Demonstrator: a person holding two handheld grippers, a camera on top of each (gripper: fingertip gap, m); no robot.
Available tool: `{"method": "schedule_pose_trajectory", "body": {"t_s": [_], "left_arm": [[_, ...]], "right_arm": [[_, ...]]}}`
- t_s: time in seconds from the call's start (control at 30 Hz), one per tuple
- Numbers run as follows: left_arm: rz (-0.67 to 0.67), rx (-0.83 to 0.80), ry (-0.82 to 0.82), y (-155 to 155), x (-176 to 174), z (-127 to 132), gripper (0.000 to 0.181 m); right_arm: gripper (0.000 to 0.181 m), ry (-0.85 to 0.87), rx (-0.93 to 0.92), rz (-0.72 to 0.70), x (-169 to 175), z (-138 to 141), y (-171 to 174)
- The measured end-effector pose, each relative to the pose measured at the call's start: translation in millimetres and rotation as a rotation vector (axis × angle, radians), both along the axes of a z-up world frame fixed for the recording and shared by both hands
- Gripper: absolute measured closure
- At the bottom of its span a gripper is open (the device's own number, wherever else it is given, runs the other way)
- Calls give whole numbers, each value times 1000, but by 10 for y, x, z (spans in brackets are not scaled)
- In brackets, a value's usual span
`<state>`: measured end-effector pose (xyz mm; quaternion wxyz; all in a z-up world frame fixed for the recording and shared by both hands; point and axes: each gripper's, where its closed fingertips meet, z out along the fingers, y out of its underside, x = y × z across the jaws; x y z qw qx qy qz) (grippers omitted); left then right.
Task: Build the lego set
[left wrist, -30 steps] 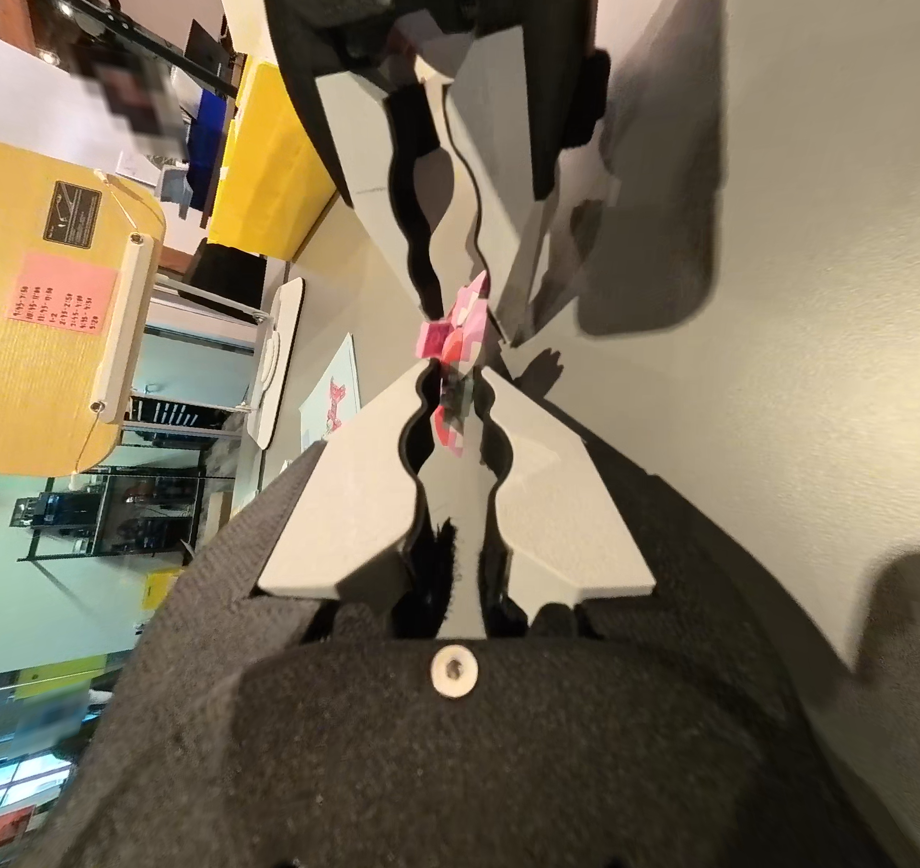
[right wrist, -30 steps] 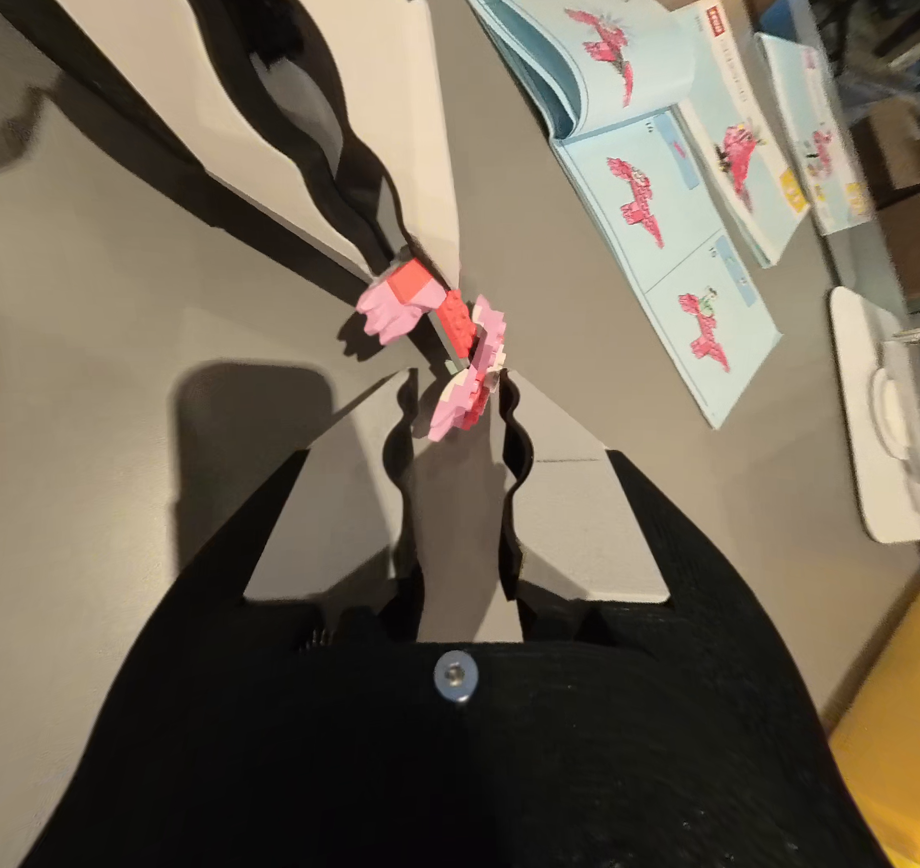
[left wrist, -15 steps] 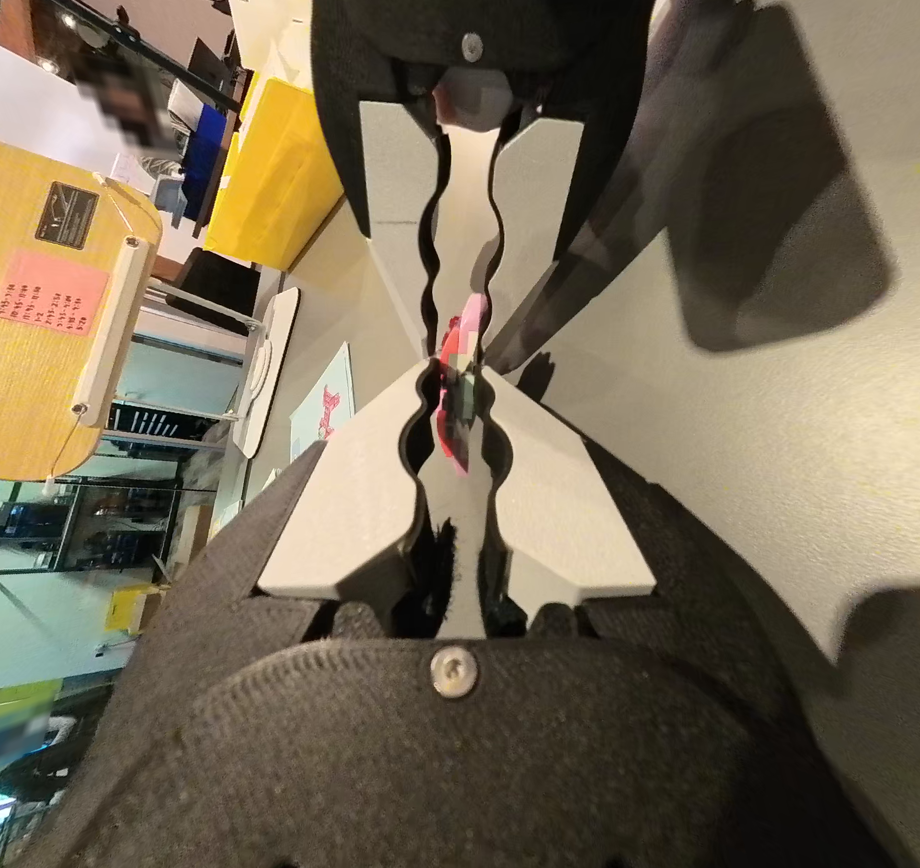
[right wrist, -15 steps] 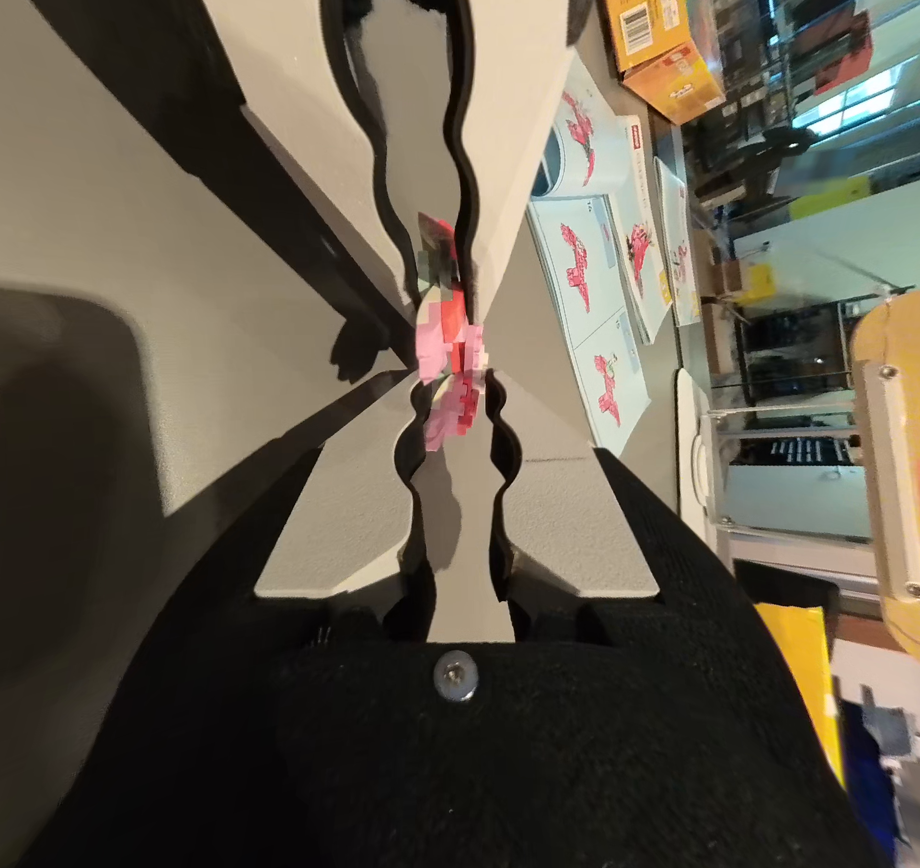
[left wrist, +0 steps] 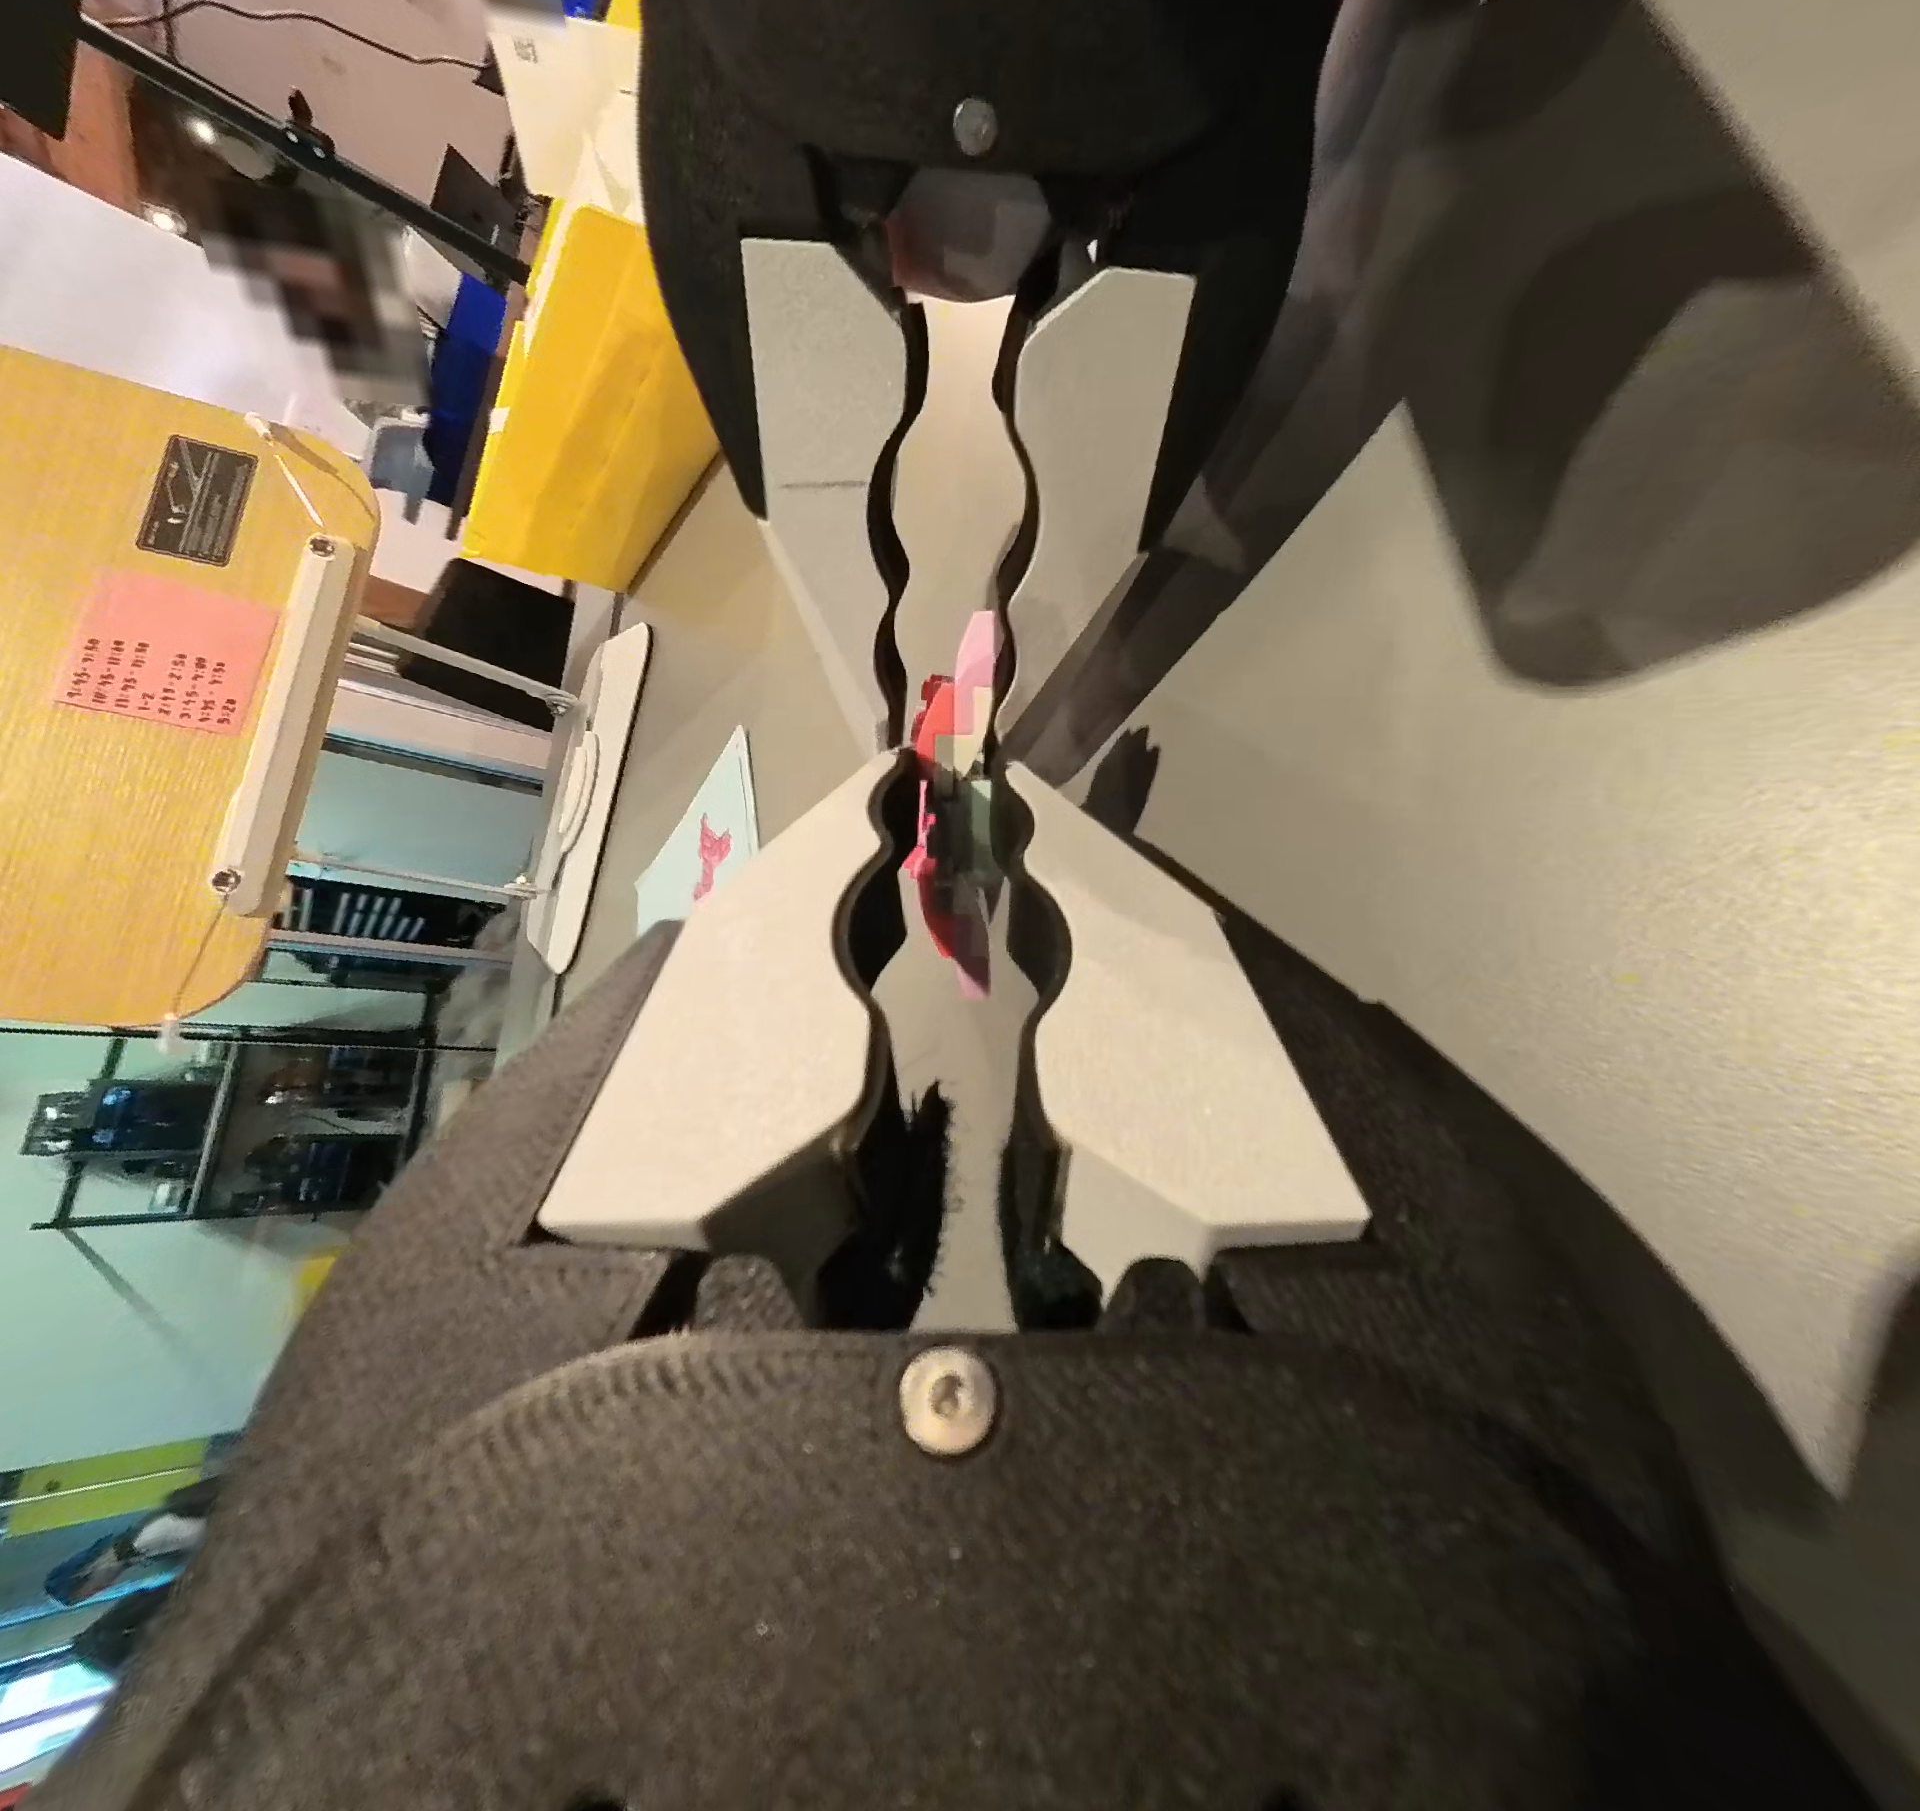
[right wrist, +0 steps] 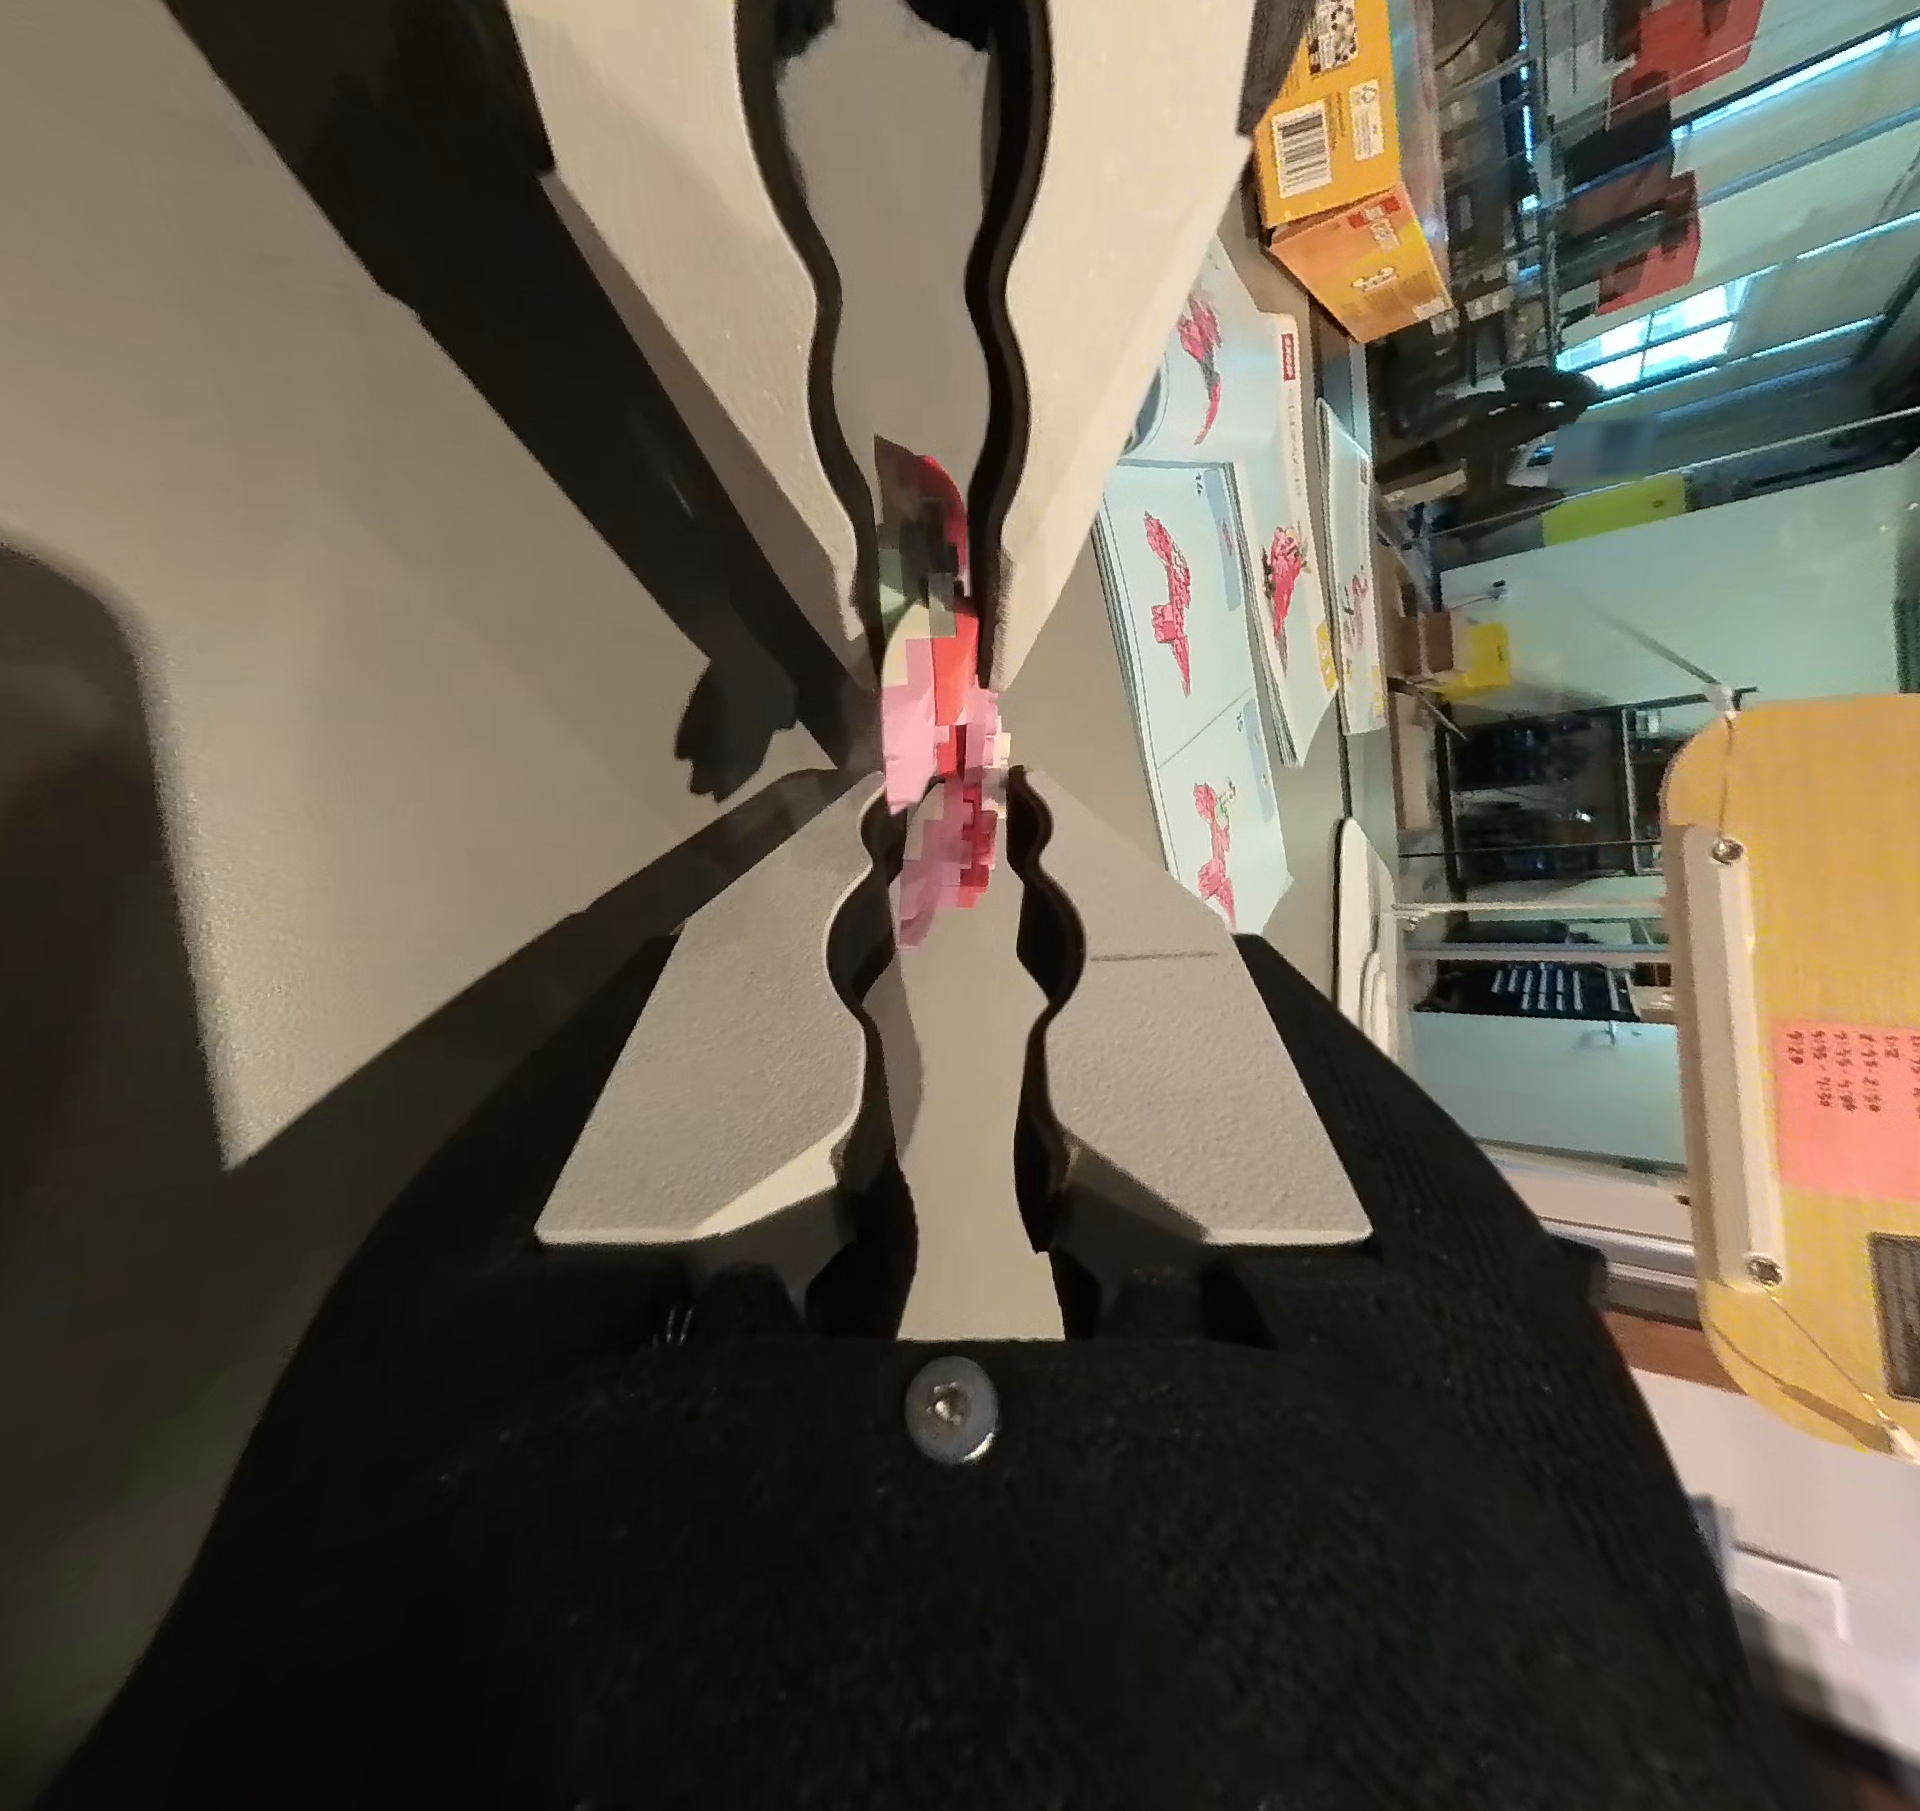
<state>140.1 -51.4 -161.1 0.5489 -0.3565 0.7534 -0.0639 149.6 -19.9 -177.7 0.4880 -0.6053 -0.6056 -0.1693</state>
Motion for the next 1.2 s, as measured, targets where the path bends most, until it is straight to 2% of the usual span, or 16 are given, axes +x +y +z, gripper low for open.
{"method": "schedule_pose_trajectory", "body": {"t_s": [0.23,0.5,0.6,0.7,0.8,1.03,1.2], "left_arm": [[-21,13,-65,-23,-22,127,168],[-90,-8,-77,-120,-37,144,168],[-92,-26,-90,-119,-39,149,169],[-84,59,-115,-106,-48,189,168],[-13,132,-122,-4,-51,207,158],[69,145,-76,114,-57,135,150],[69,245,-16,131,-64,58,166]], "right_arm": [[164,88,37,-1,-57,124,12],[164,132,71,34,-140,138,-36],[164,103,96,31,-129,149,-37],[165,96,133,31,-119,211,-33],[165,79,171,40,-129,260,-39],[165,9,197,29,-134,232,-25],[164,-80,194,42,-162,196,-45]]}}
